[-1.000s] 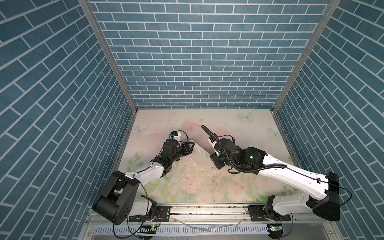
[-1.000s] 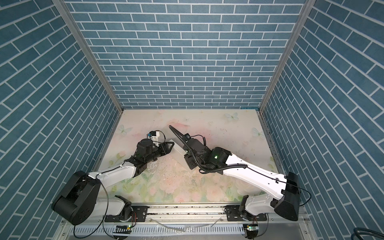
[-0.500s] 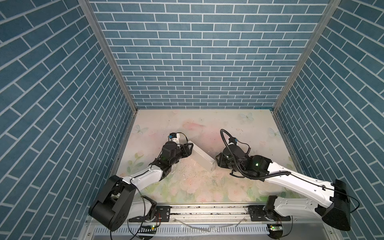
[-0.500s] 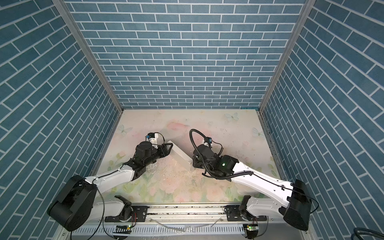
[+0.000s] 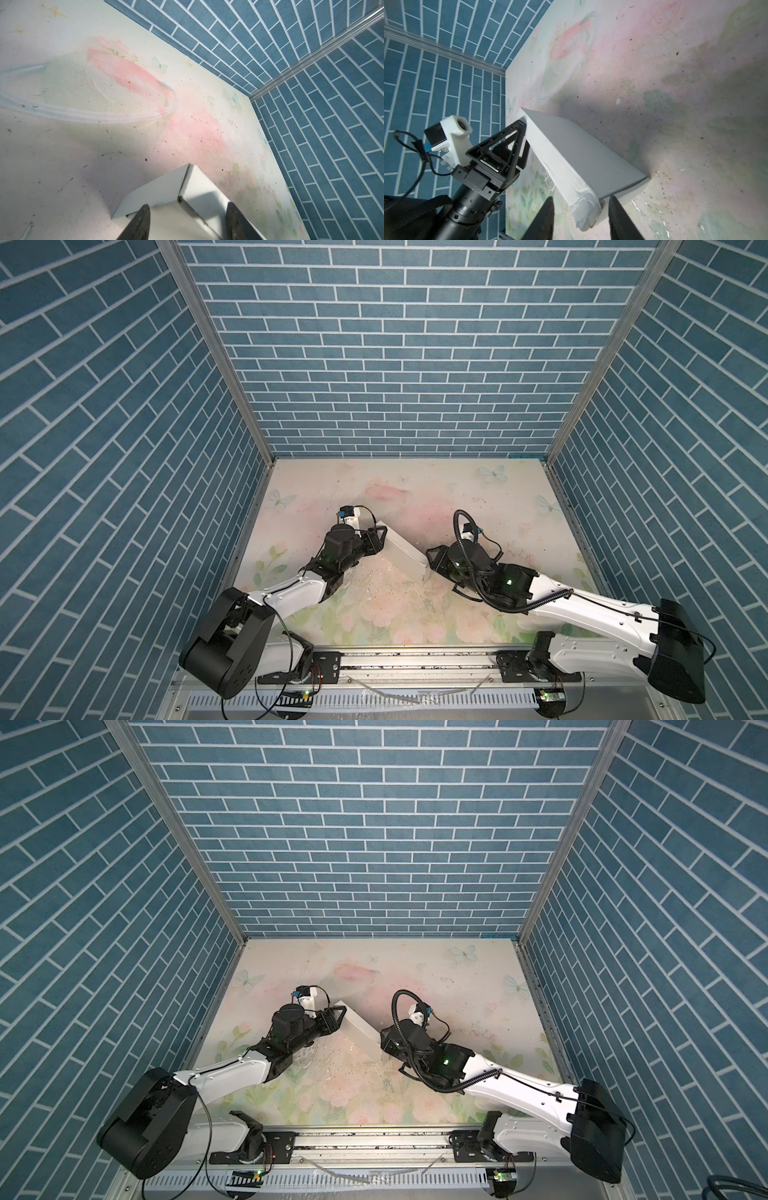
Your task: Fold the paper box
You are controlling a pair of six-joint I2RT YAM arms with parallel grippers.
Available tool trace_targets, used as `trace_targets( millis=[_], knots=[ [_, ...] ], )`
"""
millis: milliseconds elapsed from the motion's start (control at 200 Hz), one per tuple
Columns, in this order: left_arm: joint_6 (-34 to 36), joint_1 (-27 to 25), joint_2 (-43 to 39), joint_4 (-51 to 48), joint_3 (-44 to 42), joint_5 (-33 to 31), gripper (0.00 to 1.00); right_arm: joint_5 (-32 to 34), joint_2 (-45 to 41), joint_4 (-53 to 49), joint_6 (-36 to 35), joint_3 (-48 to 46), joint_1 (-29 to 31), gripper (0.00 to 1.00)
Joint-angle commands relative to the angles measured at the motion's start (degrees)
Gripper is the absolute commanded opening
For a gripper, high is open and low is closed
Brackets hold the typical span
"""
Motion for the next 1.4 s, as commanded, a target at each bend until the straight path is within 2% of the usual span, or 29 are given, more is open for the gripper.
trace_targets(
  millis=[0, 715, 1395],
  knots=[
    [1.5, -0.1, 1.5, -4.1, -1.7, -1.2, 0.58, 2.2, 0.7, 2.8, 4.1, -1.7, 0.5, 0.41],
    [1.7, -0.4, 2.6, -3.1, -2.6, -1.4, 0.57, 3.4, 1.8, 2.3, 8.9, -4.7, 3.4, 0.36],
    [1.8, -0.9, 3.6, -2.3, -3.7, -2.0, 0.56, 5.8, 3.7, 8.7, 10.5, -7.5, 4.7, 0.31]
  ],
)
